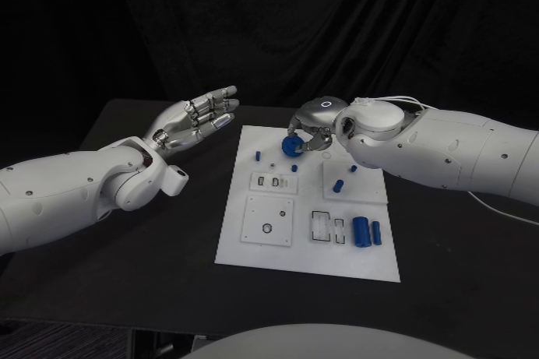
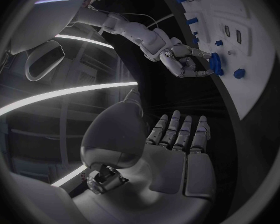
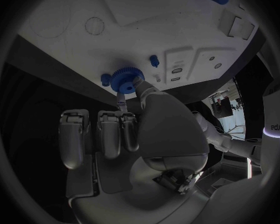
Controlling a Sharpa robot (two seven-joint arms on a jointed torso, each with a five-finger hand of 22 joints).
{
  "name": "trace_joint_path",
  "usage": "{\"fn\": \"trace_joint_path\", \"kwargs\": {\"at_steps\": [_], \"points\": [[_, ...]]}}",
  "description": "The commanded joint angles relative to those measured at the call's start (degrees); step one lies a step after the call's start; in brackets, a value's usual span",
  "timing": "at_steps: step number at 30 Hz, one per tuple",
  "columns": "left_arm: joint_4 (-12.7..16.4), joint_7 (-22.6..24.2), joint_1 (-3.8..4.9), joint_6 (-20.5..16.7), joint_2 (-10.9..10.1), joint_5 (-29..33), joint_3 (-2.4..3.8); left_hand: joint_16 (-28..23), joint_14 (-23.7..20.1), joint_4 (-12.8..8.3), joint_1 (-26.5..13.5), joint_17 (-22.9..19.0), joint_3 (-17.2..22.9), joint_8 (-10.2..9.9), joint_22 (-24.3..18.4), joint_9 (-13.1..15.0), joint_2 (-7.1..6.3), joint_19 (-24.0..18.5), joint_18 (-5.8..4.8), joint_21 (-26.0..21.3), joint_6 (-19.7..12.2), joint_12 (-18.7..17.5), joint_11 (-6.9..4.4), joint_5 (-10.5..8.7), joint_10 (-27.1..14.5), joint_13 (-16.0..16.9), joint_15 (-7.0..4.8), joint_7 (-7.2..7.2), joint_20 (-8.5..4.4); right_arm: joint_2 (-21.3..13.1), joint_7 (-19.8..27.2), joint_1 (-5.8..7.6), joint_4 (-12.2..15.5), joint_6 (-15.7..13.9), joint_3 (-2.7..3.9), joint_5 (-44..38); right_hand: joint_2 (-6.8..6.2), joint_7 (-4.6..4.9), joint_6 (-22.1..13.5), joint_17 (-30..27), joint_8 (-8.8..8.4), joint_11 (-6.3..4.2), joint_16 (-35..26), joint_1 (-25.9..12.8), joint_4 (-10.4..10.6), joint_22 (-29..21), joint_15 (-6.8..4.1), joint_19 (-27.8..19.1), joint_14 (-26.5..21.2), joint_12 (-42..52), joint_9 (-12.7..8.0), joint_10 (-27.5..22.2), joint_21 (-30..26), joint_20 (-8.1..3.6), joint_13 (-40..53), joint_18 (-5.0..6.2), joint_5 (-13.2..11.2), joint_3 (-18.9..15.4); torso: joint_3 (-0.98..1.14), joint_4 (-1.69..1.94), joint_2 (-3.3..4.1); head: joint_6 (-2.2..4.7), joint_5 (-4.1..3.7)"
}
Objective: Assemble the parts on the task board
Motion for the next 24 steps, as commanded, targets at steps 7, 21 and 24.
{"fn": "trace_joint_path", "kwargs": {"at_steps": [7,21,24], "points": [[-0.10,2.02,-0.11,0.92,0.26,-0.32,0.04,-0.12,0.10,0.07,0.17,0.06,-0.42,-0.29,0.05,-0.03,0.68,0.10,0.78,0.33,-0.15,-0.36,-0.04,0.37,-0.50,-0.09,0.25,-0.05,0.30,0.57,-0.88,-0.29,-0.68,2.51,0.06,-0.07,0.43,-0.52,-3.99,15.09,-3.17,-0.15,0.17,-0.62,-1.07,15.08,0.07,6.05,6.15,0.15,-2.54,6.07,0.15,0.25,15.10,-0.91,0.33,0.60,0.05,0.06,-0.02,-0.13,-0.19],[-0.24,2.09,-0.12,1.00,0.38,-0.32,0.04,-0.11,0.12,0.06,0.19,0.06,-0.45,-0.28,0.05,-0.03,0.71,0.10,0.78,0.33,-0.10,-0.35,-0.03,0.39,-0.49,-0.09,0.27,-0.04,0.31,0.77,-1.10,-0.37,-0.67,2.97,0.07,-0.07,0.44,-2.14,-9.56,15.09,-5.57,-0.69,0.17,-1.79,-1.52,14.76,-0.34,5.36,6.15,0.15,-5.73,6.07,-0.59,-0.13,15.10,-0.67,0.29,0.29,0.10,-0.18,-0.08,-0.20,-0.17],[-0.24,2.10,-0.13,1.01,0.40,-0.32,0.04,-0.11,0.12,0.06,0.19,0.06,-0.45,-0.28,0.05,-0.03,0.71,0.10,0.78,0.33,-0.10,-0.35,-0.03,0.39,-0.49,-0.09,0.27,-0.04,0.31,0.77,-1.03,-0.38,-0.63,2.56,0.07,-0.07,0.43,-2.97,-16.70,15.09,-5.96,-0.91,0.17,-2.12,-1.51,14.75,-0.58,5.34,6.15,0.15,-8.76,6.07,-0.61,-0.34,15.10,-0.66,0.29,0.08,0.11,-0.18,-0.08,-0.16,-0.11]]}}
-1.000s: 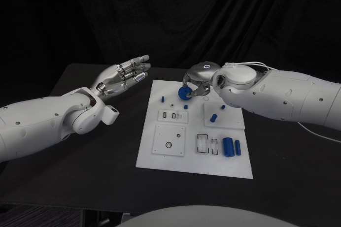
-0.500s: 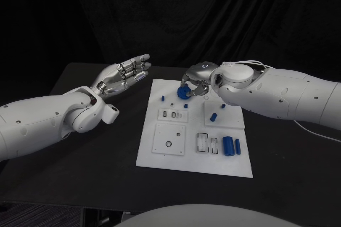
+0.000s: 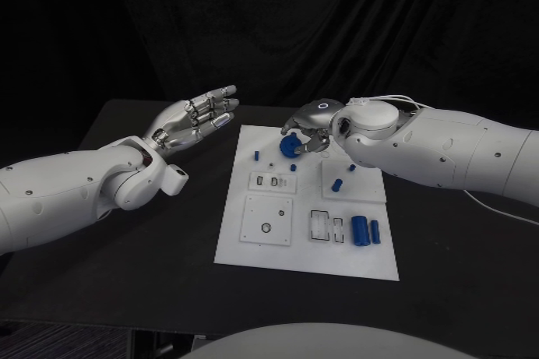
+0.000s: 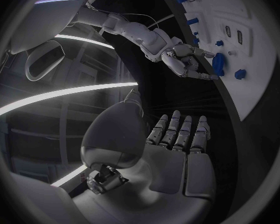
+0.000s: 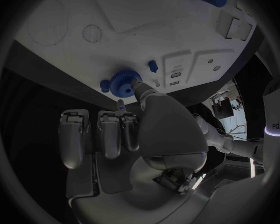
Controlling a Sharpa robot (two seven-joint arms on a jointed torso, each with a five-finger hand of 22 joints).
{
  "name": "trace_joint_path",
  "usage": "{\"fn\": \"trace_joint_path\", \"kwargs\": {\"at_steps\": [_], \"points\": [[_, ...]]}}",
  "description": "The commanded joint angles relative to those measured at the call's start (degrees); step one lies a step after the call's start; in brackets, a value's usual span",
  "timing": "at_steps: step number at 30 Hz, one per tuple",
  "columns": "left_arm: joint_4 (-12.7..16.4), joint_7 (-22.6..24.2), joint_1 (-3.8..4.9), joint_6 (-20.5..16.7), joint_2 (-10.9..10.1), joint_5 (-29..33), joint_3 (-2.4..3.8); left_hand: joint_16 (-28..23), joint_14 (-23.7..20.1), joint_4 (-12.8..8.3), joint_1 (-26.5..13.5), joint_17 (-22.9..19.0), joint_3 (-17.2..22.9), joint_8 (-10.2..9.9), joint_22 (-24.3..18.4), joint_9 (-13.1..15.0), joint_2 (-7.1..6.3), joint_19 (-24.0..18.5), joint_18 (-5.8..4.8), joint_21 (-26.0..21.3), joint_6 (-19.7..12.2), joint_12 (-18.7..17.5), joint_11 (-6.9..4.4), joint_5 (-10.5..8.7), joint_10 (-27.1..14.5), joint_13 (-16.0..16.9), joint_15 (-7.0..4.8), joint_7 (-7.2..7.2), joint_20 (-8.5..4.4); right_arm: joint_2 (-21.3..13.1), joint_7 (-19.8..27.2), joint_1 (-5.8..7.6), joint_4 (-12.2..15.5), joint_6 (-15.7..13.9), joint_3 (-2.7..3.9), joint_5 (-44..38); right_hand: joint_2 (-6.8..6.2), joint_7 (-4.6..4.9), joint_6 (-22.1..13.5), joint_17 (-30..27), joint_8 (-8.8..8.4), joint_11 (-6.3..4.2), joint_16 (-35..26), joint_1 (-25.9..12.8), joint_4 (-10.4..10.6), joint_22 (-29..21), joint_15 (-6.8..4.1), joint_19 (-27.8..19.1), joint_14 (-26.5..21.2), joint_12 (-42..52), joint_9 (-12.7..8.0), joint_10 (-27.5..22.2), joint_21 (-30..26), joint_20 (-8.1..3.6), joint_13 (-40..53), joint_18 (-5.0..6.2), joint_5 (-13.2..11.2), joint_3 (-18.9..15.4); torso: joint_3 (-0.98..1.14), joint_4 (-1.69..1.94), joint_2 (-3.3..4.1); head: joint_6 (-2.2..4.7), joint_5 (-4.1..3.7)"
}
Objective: Assemble the parts on the task board
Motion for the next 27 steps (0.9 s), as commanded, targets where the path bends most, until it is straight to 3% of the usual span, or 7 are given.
{"fn": "trace_joint_path", "kwargs": {"at_steps": [1,4,8,19,23,24,27], "points": [[0.02,2.10,-0.12,0.77,0.12,-0.32,0.04,-0.11,0.12,-0.09,-0.04,0.06,-0.29,-0.28,0.07,-0.03,0.49,0.10,0.78,0.33,-0.10,-0.35,-0.03,0.39,-0.49,-0.09,0.28,-0.04,0.31,-0.01,-0.92,-0.16,0.11,-0.29,0.05,-0.13,0.06,-0.38,-2.29,15.10,-0.29,-0.48,0.17,-0.71,-0.17,14.78,-0.38,5.37,5.94,0.15,-1.04,6.06,-0.30,-0.35,15.06,-0.67,0.19,-0.33,0.03,-0.03,-0.01,-0.04,0.11],[0.02,2.10,-0.12,0.77,0.11,-0.32,0.04,-0.11,0.12,-0.09,-0.04,0.06,-0.29,-0.28,0.07,-0.03,0.49,0.10,0.78,0.33,-0.10,-0.35,-0.03,0.39,-0.49,-0.09,0.28,-0.04,0.31,-0.02,-1.01,-0.17,0.13,-0.41,0.05,-0.13,0.34,-0.84,-6.56,15.10,-0.54,-0.68,0.17,-0.65,-0.31,14.80,-0.58,5.43,5.94,0.15,-2.94,6.06,-0.23,-0.54,15.06,-0.70,0.20,-0.28,0.01,0.02,-0.02,-0.06,0.06],[0.03,2.10,-0.12,0.77,0.07,-0.32,0.04,-0.11,0.12,-0.09,-0.04,0.06,-0.29,-0.28,0.07,-0.03,0.49,0.10,0.78,0.33,-0.10,-0.35,-0.03,0.39,-0.49,-0.09,0.28,-0.04,0.31,-0.04,-1.26,-0.17,0.19,-0.29,0.05,-0.13,0.64,-1.23,-8.90,15.10,-0.66,-0.90,0.17,-0.49,-0.57,14.86,-0.80,5.55,5.94,0.15,-4.18,6.06,-0.10,-0.75,15.06,-0.74,0.22,-0.17,0.02,-0.04,-0.02,-0.09,0.13],[0.01,2.10,-0.13,0.80,0.10,-0.32,0.04,-0.10,0.17,-0.11,0.02,0.07,-0.37,-0.27,0.07,-0.02,0.60,0.11,0.76,0.34,-0.06,-0.35,0.02,0.43,-0.49,-0.09,0.34,-0.01,0.36,-0.19,-1.14,-0.22,0.28,-2.56,0.05,-0.13,1.66,-0.56,-8.61,15.10,-0.47,-1.13,0.17,0.02,-1.05,14.77,-1.04,5.36,5.94,0.15,-4.71,6.06,-0.31,-0.99,15.06,-0.67,0.23,0.39,-0.01,0.00,-0.03,-0.20,0.14],[0.02,2.10,-0.13,0.82,0.03,-0.32,0.04,-0.10,0.18,-0.11,0.04,0.07,-0.38,-0.27,0.07,-0.03,0.64,0.11,0.76,0.34,-0.10,-0.40,0.03,0.45,-0.51,-0.10,0.36,0.01,0.37,-0.72,0.03,-0.29,0.63,-6.07,0.05,-0.13,1.37,0.51,2.13,15.10,1.63,-1.14,0.17,0.31,-1.61,14.93,-1.12,5.70,5.94,0.15,-2.49,6.06,0.06,-1.14,15.06,-0.79,0.19,0.26,-0.01,0.01,-0.02,-0.20,0.21],[0.02,2.09,-0.14,0.84,-0.01,-0.32,0.04,-0.10,0.18,-0.11,0.04,0.07,-0.38,-0.27,0.07,-0.03,0.64,0.11,0.76,0.34,-0.10,-0.40,0.03,0.45,-0.51,-0.10,0.36,0.01,0.37,-1.07,0.48,-0.32,0.89,-7.50,0.05,-0.13,1.19,1.00,5.47,15.10,2.86,-0.97,0.17,-0.11,-1.36,15.08,-1.05,6.03,5.94,0.15,-1.82,6.06,0.42,-1.11,15.06,-0.90,0.19,-0.03,0.00,0.01,-0.02,-0.21,0.29],[0.07,2.09,-0.15,0.85,-0.16,-0.32,0.04,-0.10,0.18,-0.11,0.04,0.07,-0.38,-0.27,0.07,-0.03,0.64,0.11,0.76,0.34,-0.10,-0.40,0.03,0.45,-0.51,-0.10,0.36,0.01,0.37,-2.03,1.30,-0.42,1.55,-9.93,0.05,-0.13,0.72,1.62,8.04,15.10,4.29,-0.61,0.17,-0.50,-0.95,15.09,-0.80,6.05,5.94,0.15,-1.12,6.06,0.44,-0.93,15.06,-0.91,0.18,-0.42,-0.01,0.03,-0.01,-0.18,0.37]]}}
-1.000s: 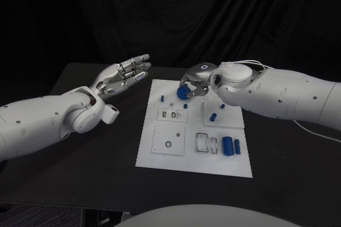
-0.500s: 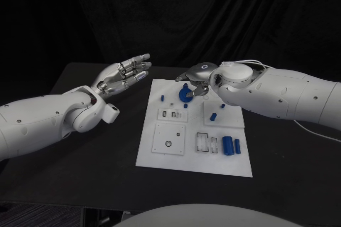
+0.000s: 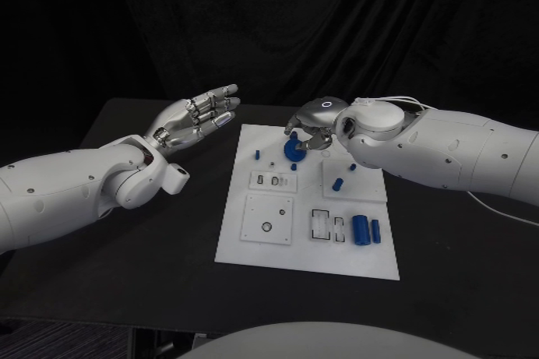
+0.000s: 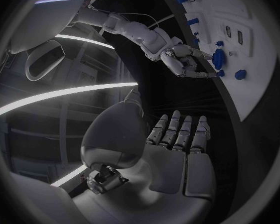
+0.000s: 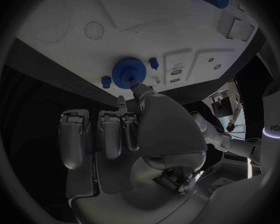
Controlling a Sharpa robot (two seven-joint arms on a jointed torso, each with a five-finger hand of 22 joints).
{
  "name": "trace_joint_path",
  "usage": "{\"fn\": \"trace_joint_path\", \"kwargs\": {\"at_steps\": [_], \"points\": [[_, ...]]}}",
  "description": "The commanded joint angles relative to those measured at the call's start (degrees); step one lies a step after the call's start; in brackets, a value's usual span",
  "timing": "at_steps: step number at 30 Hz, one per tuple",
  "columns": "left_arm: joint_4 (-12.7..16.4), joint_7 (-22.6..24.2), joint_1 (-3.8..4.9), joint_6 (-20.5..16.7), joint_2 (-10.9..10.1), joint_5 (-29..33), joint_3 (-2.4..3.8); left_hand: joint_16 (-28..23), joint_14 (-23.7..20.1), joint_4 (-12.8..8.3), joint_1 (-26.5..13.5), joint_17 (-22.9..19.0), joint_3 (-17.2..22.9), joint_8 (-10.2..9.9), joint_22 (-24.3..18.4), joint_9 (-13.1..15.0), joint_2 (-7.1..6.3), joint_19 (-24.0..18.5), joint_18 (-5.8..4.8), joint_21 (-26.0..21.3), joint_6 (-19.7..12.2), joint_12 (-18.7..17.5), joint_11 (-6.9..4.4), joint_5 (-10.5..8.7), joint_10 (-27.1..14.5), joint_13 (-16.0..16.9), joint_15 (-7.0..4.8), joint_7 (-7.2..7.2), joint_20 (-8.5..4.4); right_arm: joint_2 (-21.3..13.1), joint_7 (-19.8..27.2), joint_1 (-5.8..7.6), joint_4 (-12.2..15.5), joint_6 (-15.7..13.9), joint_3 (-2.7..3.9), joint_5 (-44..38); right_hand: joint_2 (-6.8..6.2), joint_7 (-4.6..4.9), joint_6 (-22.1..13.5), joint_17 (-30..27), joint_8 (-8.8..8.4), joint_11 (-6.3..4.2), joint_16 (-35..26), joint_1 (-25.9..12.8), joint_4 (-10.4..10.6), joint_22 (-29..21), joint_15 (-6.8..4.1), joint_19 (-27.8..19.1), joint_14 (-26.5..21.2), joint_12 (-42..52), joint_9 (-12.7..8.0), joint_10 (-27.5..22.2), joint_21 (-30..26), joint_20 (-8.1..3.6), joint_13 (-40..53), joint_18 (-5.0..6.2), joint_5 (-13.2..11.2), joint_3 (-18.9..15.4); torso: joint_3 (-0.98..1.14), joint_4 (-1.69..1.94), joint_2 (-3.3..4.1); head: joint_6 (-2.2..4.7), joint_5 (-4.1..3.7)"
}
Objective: Assemble the parts on the task board
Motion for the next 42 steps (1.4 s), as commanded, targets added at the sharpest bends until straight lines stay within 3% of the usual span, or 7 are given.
{"fn": "trace_joint_path", "kwargs": {"at_steps": [1,6,17,26,27,35,42], "points": [[0.09,2.09,-0.13,0.74,-0.17,-0.32,0.04,-0.10,0.18,-0.11,0.04,0.07,-0.38,-0.27,0.08,-0.02,0.64,0.11,0.76,0.34,-0.10,-0.18,0.03,0.22,-0.51,-0.10,0.36,0.01,0.37,-0.81,1.05,-0.26,0.56,-6.37,0.05,-0.15,-0.71,0.32,1.53,15.09,0.81,0.21,0.17,-0.57,0.14,15.10,0.02,6.04,5.94,0.15,0.42,6.06,0.16,-0.11,15.07,-0.91,0.19,-0.56,-0.02,0.00,0.01,0.05,0.10],[0.09,2.07,-0.16,0.81,-0.24,-0.32,0.04,-0.10,0.18,-0.11,0.04,0.07,-0.38,-0.27,0.08,-0.02,0.64,0.11,0.76,0.34,-0.10,-0.18,0.03,0.22,-0.51,-0.10,0.36,0.01,0.37,-1.87,1.55,-0.56,1.18,-7.47,0.05,-0.14,-1.06,0.39,1.59,15.09,0.89,0.27,0.17,-0.59,0.17,15.10,0.07,6.04,5.94,0.15,0.49,6.06,0.16,-0.06,15.07,-0.91,0.17,-0.73,0.02,-0.07,-0.03,0.11,-0.09],[0.06,2.07,-0.25,0.95,-0.46,-0.32,0.04,-0.13,0.12,-0.13,0.14,0.06,-0.43,-0.30,0.07,-0.03,0.86,0.11,0.75,0.34,-0.18,-0.26,0.07,0.27,-0.57,-0.11,0.41,0.05,0.41,-4.05,2.42,-1.10,2.86,-10.09,0.04,0.31,-1.90,0.77,3.96,15.09,3.43,0.59,0.17,-0.42,1.09,15.10,0.34,6.04,5.94,0.15,2.34,6.06,0.16,0.22,15.07,-0.91,0.20,-1.18,-0.02,0.02,0.02,0.19,-0.07],[0.11,2.07,-0.29,1.00,-0.61,-0.32,0.04,-0.13,0.12,-0.13,0.14,0.06,-0.43,-0.30,0.07,-0.03,0.86,0.11,0.75,0.34,-0.18,-0.26,0.07,0.27,-0.57,-0.11,0.41,0.05,0.41,-5.68,1.56,-1.62,4.24,-5.36,0.03,0.46,-3.48,1.04,4.53,15.09,5.78,0.79,0.17,-0.37,2.86,15.10,0.50,6.04,5.94,0.15,4.21,6.06,0.16,0.39,15.07,-0.91,0.31,-1.86,-0.02,-0.01,0.01,0.19,-0.18],[0.11,2.07,-0.29,1.00,-0.60,-0.32,0.04,-0.13,0.12,-0.13,0.14,0.06,-0.43,-0.30,0.07,-0.03,0.86,0.11,0.75,0.34,-0.18,-0.26,0.07,0.27,-0.57,-0.11,0.41,0.05,0.41,-5.74,1.53,-1.66,4.26,-4.89,0.03,0.46,-3.89,1.21,4.21,15.09,5.79,0.91,0.17,-0.58,3.85,15.10,0.58,6.04,5.94,0.15,4.37,6.06,0.16,0.51,15.07,-0.91,-1.15,-2.02,-0.03,0.01,0.01,0.21,-0.21],[0.12,2.07,-0.30,1.05,-0.58,-0.32,0.04,-0.14,0.12,-0.14,0.21,0.05,-0.45,-0.32,0.08,-0.04,1.00,0.13,0.74,0.36,-0.22,-0.27,0.09,0.31,-0.59,-0.11,0.42,0.07,0.43,-5.62,1.18,-2.13,4.20,-1.76,0.03,0.48,-5.16,1.69,2.36,15.09,4.50,1.27,0.17,-0.84,6.96,15.10,0.89,6.04,5.94,0.15,4.12,6.06,0.16,0.75,15.07,-0.91,-2.78,-2.49,-0.03,0.03,0.02,0.14,-0.16],[0.14,2.08,-0.30,1.06,-0.62,-0.32,0.04,-0.14,0.12,-0.14,0.21,0.05,-0.45,-0.32,0.08,-0.04,1.00,0.13,0.74,0.36,-0.22,-0.27,0.09,0.31,-0.59,-0.11,0.42,0.07,0.43,-5.12,0.80,-2.46,3.89,-0.68,0.03,0.48,-5.39,2.04,2.01,15.09,3.77,1.52,0.17,-0.41,7.88,15.10,1.07,6.04,5.94,0.15,3.74,6.06,0.16,0.90,15.07,-0.91,-1.78,-2.41,-0.04,0.06,0.02,-0.06,-0.24]]}}
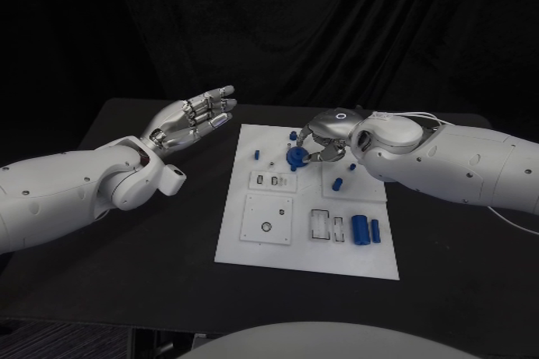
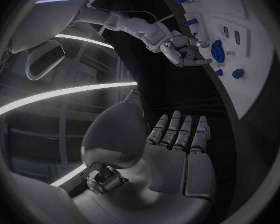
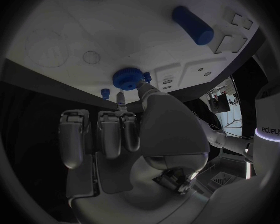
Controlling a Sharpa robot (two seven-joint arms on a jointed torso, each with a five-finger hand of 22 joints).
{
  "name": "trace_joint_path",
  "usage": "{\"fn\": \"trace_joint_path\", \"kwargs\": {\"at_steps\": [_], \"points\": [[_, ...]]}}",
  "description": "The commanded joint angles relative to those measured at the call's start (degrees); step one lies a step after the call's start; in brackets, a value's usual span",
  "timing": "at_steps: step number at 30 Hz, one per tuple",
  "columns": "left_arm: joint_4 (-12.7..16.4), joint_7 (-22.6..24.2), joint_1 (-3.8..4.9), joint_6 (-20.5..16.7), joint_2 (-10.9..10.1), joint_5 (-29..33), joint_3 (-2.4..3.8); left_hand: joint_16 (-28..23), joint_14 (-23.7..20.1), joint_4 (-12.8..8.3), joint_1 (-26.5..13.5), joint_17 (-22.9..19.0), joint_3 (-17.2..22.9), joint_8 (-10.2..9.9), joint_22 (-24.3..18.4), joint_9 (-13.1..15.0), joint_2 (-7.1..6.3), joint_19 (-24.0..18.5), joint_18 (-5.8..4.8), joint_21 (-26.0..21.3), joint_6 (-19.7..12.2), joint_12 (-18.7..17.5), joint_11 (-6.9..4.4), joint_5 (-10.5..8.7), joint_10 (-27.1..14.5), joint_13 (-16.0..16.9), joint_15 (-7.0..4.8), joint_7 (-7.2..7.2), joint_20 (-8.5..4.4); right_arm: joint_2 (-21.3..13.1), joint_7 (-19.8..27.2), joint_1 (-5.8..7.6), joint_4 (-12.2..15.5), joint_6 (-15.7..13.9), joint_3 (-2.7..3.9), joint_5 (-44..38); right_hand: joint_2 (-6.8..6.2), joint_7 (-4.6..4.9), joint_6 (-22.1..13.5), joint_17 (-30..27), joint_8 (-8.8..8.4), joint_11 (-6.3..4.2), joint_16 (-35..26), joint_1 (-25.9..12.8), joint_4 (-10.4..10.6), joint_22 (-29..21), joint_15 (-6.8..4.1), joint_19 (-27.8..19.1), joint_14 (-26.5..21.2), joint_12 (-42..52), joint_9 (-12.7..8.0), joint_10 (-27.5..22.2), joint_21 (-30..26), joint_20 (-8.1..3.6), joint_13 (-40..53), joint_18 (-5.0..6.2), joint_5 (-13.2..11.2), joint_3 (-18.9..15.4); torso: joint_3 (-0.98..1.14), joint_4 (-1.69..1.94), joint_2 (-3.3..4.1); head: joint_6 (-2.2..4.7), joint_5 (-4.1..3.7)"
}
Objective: Assemble the parts on the task board
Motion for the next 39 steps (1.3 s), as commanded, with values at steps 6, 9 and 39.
{"fn": "trace_joint_path", "kwargs": {"at_steps": [6,9,39], "points": [[0.06,2.07,-0.13,0.79,0.06,-0.32,0.04,-0.14,0.12,0.02,-0.03,0.06,-0.29,-0.32,0.09,-0.04,0.77,0.12,0.74,0.36,-0.22,-0.27,-0.11,0.31,-0.38,-0.06,0.43,0.07,0.43,0.81,-1.71,-0.39,-0.68,2.54,0.05,-0.04,-0.47,0.14,-0.53,15.10,-0.57,0.57,0.17,0.35,0.59,15.07,0.37,6.05,6.00,0.15,-0.25,5.87,0.15,0.54,15.09,-0.91,0.45,0.05,-0.01,0.02,0.00,-0.28,-0.12],[0.01,2.05,-0.13,0.85,0.09,-0.32,0.04,-0.14,0.12,0.02,-0.03,0.06,-0.29,-0.32,0.09,-0.04,0.77,0.12,0.74,0.36,-0.22,-0.27,-0.11,0.31,-0.38,-0.06,0.43,0.07,0.43,1.15,-1.83,-0.43,-1.00,2.40,0.05,-0.04,-0.40,0.17,-0.66,15.10,-0.81,0.62,0.17,0.52,0.70,15.07,0.42,6.05,6.00,0.15,-0.39,5.87,0.15,0.59,15.09,-0.91,0.60,0.12,-0.01,0.02,0.00,-0.28,-0.12],[-0.64,1.81,-0.20,1.44,0.63,-0.32,0.04,-0.13,0.16,-0.01,0.11,0.06,-0.42,-0.36,0.09,-0.06,0.95,0.16,0.73,0.39,-0.34,-0.31,-0.06,0.35,-0.41,-0.07,0.47,0.09,0.47,3.06,-2.06,-0.50,-2.63,-0.72,0.07,-0.04,1.22,-0.03,3.96,15.10,-1.47,0.48,0.17,-1.19,2.07,15.07,0.36,6.05,6.00,0.15,-0.71,5.87,0.15,0.66,15.09,-0.91,4.72,0.28,-0.01,0.01,0.00,-0.43,0.14]]}}
